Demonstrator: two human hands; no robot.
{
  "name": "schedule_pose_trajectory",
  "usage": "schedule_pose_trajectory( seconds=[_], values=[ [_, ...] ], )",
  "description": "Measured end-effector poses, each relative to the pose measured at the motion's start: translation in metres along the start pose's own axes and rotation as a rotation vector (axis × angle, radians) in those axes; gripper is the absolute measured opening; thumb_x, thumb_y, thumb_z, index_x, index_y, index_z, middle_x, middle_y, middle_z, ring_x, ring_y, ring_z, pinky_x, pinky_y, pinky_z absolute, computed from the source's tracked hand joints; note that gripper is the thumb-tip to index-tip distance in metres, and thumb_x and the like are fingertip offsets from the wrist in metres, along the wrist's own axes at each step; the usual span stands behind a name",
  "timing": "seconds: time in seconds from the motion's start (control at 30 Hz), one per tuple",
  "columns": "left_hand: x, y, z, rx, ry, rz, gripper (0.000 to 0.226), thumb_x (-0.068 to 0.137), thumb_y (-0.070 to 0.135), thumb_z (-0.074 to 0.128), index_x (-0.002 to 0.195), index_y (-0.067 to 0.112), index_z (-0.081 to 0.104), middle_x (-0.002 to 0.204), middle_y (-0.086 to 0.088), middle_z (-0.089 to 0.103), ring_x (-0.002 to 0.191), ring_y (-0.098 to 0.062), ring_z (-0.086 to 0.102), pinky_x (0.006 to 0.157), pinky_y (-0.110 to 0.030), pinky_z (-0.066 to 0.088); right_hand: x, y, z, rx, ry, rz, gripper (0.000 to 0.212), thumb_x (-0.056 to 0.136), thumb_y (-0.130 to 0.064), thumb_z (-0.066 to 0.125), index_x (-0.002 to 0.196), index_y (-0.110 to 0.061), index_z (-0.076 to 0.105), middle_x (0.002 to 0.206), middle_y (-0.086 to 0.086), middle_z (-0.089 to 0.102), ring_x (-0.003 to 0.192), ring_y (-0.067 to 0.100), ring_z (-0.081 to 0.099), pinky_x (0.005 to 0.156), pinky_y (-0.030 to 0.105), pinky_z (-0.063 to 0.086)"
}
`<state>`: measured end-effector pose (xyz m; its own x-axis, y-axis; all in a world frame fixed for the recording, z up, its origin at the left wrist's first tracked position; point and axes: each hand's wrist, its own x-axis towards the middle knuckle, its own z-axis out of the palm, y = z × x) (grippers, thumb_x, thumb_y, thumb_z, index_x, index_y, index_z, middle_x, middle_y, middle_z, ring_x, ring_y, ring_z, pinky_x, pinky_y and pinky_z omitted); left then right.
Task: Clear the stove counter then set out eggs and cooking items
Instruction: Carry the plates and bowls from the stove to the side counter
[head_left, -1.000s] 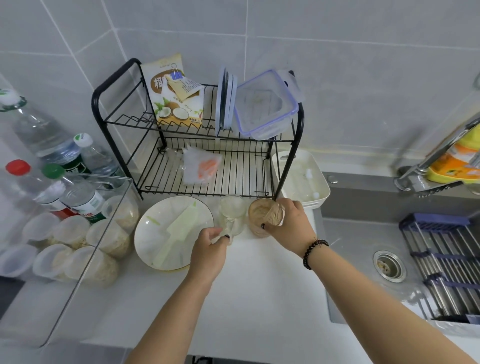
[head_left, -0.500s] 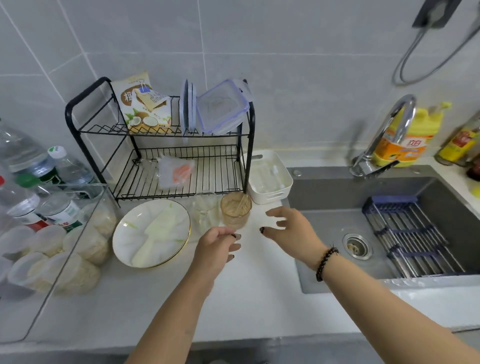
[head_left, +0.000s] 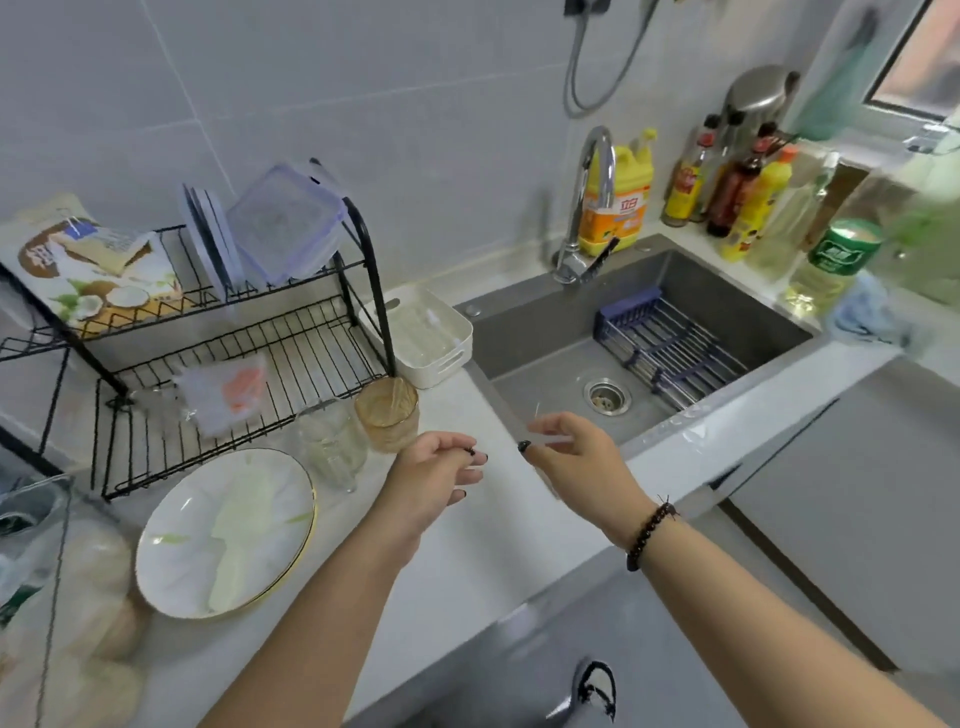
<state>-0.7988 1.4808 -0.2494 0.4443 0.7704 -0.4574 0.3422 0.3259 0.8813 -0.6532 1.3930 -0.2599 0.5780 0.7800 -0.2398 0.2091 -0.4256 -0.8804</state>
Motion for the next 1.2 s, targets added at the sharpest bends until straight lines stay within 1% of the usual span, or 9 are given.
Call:
schedule_pose_trajectory(
  seconds=[0.2,0.33,0.47,0.67,0.73,0.83,0.9,1.0,1.2],
  values=[
    [-0.007,0.010,0.050,0.124,-0.179,0.030,0.016,0.094,0.011,0.051,0.106,0.015,0.062,0.101,0.000,0.073,0.087,-0.013,0.068,0.086,-0.032,0.052,-0.033,0.027,-0.051,0.027,0.190,0.062,0.028,0.088,-0.027,0.063,0.116,-0.024,0.062,0.120,-0.001,0.060,0.109,0.014,0.058,0.091,0.033,0.049],
    [-0.014,0.022,0.109,0.186,-0.301,0.045,0.016,0.092,0.010,0.053,0.104,0.013,0.063,0.098,-0.001,0.075,0.080,-0.011,0.068,0.078,-0.028,0.052,-0.055,0.050,-0.112,0.113,0.320,0.105,0.023,0.089,-0.029,0.064,0.112,-0.028,0.061,0.124,-0.003,0.057,0.113,0.014,0.056,0.086,0.030,0.047],
    [-0.017,0.038,0.176,0.231,-0.381,0.074,0.015,0.093,0.012,0.052,0.103,0.014,0.063,0.093,0.002,0.075,0.080,-0.011,0.069,0.074,-0.026,0.050,-0.074,0.075,-0.181,0.185,0.427,0.142,0.025,0.090,-0.027,0.063,0.114,-0.025,0.060,0.117,0.003,0.059,0.103,0.015,0.058,0.072,0.025,0.044],
    [-0.042,0.054,0.304,0.298,-0.540,0.108,0.017,0.093,0.010,0.053,0.106,0.012,0.063,0.097,0.000,0.074,0.083,-0.013,0.068,0.078,-0.028,0.051,-0.115,0.126,-0.284,0.193,0.582,0.196,0.023,0.090,-0.024,0.062,0.113,-0.025,0.060,0.116,0.001,0.055,0.094,0.012,0.054,0.064,0.021,0.041],
    [-0.052,0.053,0.352,0.314,-0.590,0.122,0.018,0.092,0.010,0.054,0.107,0.013,0.063,0.095,0.002,0.075,0.084,-0.013,0.069,0.078,-0.029,0.052,-0.133,0.148,-0.321,0.182,0.636,0.218,0.022,0.090,-0.024,0.062,0.111,-0.027,0.060,0.118,0.000,0.056,0.088,0.010,0.053,0.065,0.021,0.041],
    [-0.072,0.050,0.420,0.326,-0.648,0.120,0.018,0.093,0.009,0.052,0.107,0.013,0.063,0.094,0.001,0.075,0.085,-0.013,0.069,0.077,-0.029,0.051,-0.162,0.178,-0.373,0.171,0.696,0.269,0.022,0.090,-0.024,0.062,0.111,-0.029,0.059,0.122,-0.004,0.055,0.102,0.011,0.055,0.073,0.023,0.043],
    [-0.089,0.046,0.469,0.338,-0.702,0.115,0.019,0.094,0.008,0.050,0.108,0.012,0.063,0.096,-0.001,0.075,0.084,-0.013,0.069,0.077,-0.028,0.051,-0.187,0.200,-0.408,0.166,0.750,0.301,0.024,0.090,-0.024,0.062,0.114,-0.028,0.059,0.122,-0.004,0.055,0.106,0.011,0.055,0.071,0.022,0.043],
    [-0.109,0.040,0.523,0.352,-0.763,0.095,0.020,0.094,0.008,0.050,0.109,0.011,0.062,0.095,-0.001,0.075,0.080,-0.013,0.068,0.076,-0.028,0.049,-0.216,0.222,-0.445,0.167,0.811,0.349,0.026,0.091,-0.023,0.061,0.117,-0.025,0.059,0.122,-0.004,0.054,0.104,0.011,0.055,0.069,0.020,0.042],
    [-0.150,0.028,0.622,0.429,-0.942,0.086,0.019,0.096,0.009,0.050,0.109,0.012,0.062,0.097,-0.002,0.075,0.085,-0.013,0.068,0.074,-0.026,0.051,-0.275,0.271,-0.502,0.252,0.989,0.416,0.027,0.089,-0.018,0.062,0.115,-0.023,0.060,0.122,-0.004,0.056,0.102,0.012,0.055,0.079,0.021,0.042]
  ],
)
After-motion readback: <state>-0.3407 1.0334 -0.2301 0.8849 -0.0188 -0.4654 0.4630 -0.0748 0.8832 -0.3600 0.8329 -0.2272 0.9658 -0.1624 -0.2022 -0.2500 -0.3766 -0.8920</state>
